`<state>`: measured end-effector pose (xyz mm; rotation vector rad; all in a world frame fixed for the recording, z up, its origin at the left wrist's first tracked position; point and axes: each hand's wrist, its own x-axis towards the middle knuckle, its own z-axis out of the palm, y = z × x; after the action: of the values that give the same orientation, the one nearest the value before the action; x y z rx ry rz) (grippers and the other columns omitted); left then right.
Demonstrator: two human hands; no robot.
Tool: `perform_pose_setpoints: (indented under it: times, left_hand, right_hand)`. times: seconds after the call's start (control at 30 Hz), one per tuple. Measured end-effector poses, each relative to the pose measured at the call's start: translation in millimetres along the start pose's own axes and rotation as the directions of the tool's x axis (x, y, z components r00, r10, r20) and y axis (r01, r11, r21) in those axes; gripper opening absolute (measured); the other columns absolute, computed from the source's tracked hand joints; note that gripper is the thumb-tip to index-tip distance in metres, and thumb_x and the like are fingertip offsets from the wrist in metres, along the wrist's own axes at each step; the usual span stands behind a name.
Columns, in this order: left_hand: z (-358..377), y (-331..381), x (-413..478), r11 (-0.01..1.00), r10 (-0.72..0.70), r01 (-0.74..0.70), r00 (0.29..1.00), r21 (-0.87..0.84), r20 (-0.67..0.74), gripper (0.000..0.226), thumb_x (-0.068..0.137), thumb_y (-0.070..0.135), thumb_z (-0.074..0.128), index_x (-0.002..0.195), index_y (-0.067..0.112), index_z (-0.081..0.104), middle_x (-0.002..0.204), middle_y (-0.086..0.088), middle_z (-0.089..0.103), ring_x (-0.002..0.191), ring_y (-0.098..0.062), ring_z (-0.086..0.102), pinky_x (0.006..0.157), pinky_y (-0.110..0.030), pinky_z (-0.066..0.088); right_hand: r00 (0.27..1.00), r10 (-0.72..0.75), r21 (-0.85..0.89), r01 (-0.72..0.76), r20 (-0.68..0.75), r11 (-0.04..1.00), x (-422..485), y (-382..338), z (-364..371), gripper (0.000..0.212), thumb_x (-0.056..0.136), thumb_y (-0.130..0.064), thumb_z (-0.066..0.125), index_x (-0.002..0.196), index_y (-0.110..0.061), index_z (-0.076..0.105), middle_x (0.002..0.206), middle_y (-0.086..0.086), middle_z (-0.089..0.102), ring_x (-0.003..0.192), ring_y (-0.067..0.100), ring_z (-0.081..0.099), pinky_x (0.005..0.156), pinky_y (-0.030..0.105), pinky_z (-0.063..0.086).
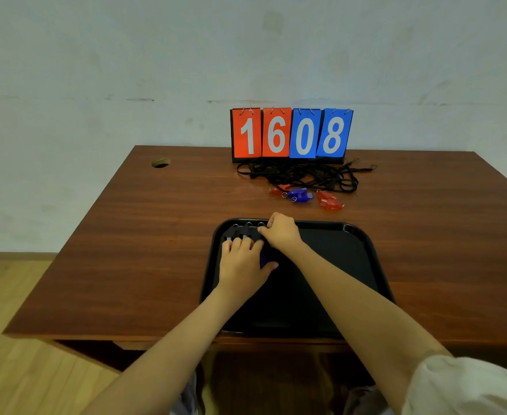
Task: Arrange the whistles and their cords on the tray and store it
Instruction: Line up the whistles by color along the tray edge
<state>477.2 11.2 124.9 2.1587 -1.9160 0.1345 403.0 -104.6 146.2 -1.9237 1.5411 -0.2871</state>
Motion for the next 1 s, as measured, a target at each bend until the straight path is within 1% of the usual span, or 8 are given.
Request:
perform_pose_setpoints:
  times: [0.07, 0.17, 0.3, 0.4, 0.53, 0.73, 0.87, 1.0]
  left_hand:
    - [-3, 2, 0, 1.0, -0.012, 0.013, 1.0, -0.025, 0.028, 0.041, 0.072, 0.053, 0.07, 0.093, 0.017, 0.072, 0.083, -0.002, 0.069, 0.084, -0.025, 0.064, 0.087, -0.041, 0.046]
    - [-9, 6, 0, 0.998, -0.004, 0.01, 0.997, -0.07, 0.079, 0.037, 0.088, 0.043, 0.054, 0.112, 0.016, 0.064, 0.102, -0.003, 0.065, 0.102, -0.024, 0.057, 0.094, -0.034, 0.037]
    - [-15, 4, -2, 0.985, -0.051, 0.078, 0.984, -0.155, 0.168, 0.034, 0.091, 0.028, 0.052, 0.119, 0.011, 0.059, 0.11, -0.007, 0.06, 0.097, -0.026, 0.06, 0.078, -0.032, 0.048]
    - [-17, 2, -4, 0.973, -0.081, 0.123, 0.974, -0.194, 0.211, 0.032, 0.089, 0.019, 0.052, 0.118, 0.008, 0.058, 0.11, -0.009, 0.058, 0.09, -0.029, 0.062, 0.071, -0.033, 0.05]
    - [-23, -4, -6, 0.96, -0.121, 0.166, 0.971, -0.223, 0.205, 0.031, 0.087, 0.014, 0.052, 0.116, 0.005, 0.059, 0.111, -0.01, 0.058, 0.088, -0.03, 0.062, 0.07, -0.034, 0.051]
    - [-35, -9, -7, 0.951, -0.139, 0.171, 0.981, -0.257, 0.136, 0.029, 0.087, 0.02, 0.053, 0.112, 0.008, 0.059, 0.104, -0.008, 0.058, 0.084, -0.028, 0.062, 0.064, -0.03, 0.046]
    - [-36, 3, 2, 0.953, -0.104, 0.12, 0.992, -0.277, 0.071, 0.034, 0.087, 0.026, 0.055, 0.118, 0.011, 0.058, 0.11, -0.005, 0.06, 0.1, -0.023, 0.058, 0.073, -0.029, 0.046]
    - [-28, 31, 23, 0.986, -0.012, 0.018, 0.999, -0.165, 0.035, 0.036, 0.087, 0.032, 0.053, 0.117, 0.013, 0.06, 0.11, -0.004, 0.064, 0.11, -0.025, 0.049, 0.092, -0.035, 0.037]
  right_hand:
    - [1.0, 0.019, 0.023, -0.019, 0.017, 1.0, 1, 1, -1, 0.03, 0.089, -0.031, 0.062, 0.104, -0.006, 0.057, 0.1, 0.012, 0.067, 0.087, 0.028, 0.068, 0.079, 0.04, 0.057]
    - [0.999, 0.03, 0.04, -0.032, 0.045, 0.999, 0, 1, -4, 0.025, 0.09, -0.031, 0.061, 0.092, -0.007, 0.055, 0.087, 0.011, 0.068, 0.069, 0.025, 0.07, 0.064, 0.034, 0.057]
    - [0.999, 0.02, 0.039, -0.021, 0.029, 0.999, -1, -2, -1, 0.03, 0.09, -0.032, 0.061, 0.071, -0.013, 0.047, 0.068, 0.004, 0.059, 0.057, 0.021, 0.067, 0.048, 0.024, 0.046]
    - [1.0, 0.016, 0.033, -0.016, 0.023, 0.999, -2, -6, 3, 0.036, 0.089, -0.035, 0.061, 0.066, -0.013, 0.045, 0.065, 0.004, 0.058, 0.062, 0.024, 0.069, 0.051, 0.025, 0.048]
    - [1.0, 0.013, 0.045, -0.013, 0.015, 0.999, -4, -8, 4, 0.03, 0.089, -0.036, 0.062, 0.088, -0.007, 0.055, 0.085, 0.012, 0.068, 0.073, 0.028, 0.071, 0.068, 0.035, 0.056]
    - [1.0, -0.005, 0.035, 0.005, -0.011, 0.999, -9, -6, 2, 0.04, 0.088, -0.043, 0.061, 0.103, -0.006, 0.054, 0.094, 0.01, 0.065, 0.081, 0.027, 0.067, 0.07, 0.037, 0.056]
    - [0.997, -0.038, -0.059, 0.033, -0.074, 0.998, -16, 9, -18, 0.029, 0.091, -0.037, 0.057, 0.103, -0.011, 0.054, 0.096, 0.007, 0.062, 0.087, 0.025, 0.062, 0.072, 0.036, 0.053]
    - [0.993, -0.032, -0.102, 0.02, -0.113, 0.995, -24, 38, -47, 0.016, 0.092, -0.029, 0.056, 0.098, -0.014, 0.058, 0.096, 0.006, 0.066, 0.087, 0.024, 0.064, 0.079, 0.04, 0.055]
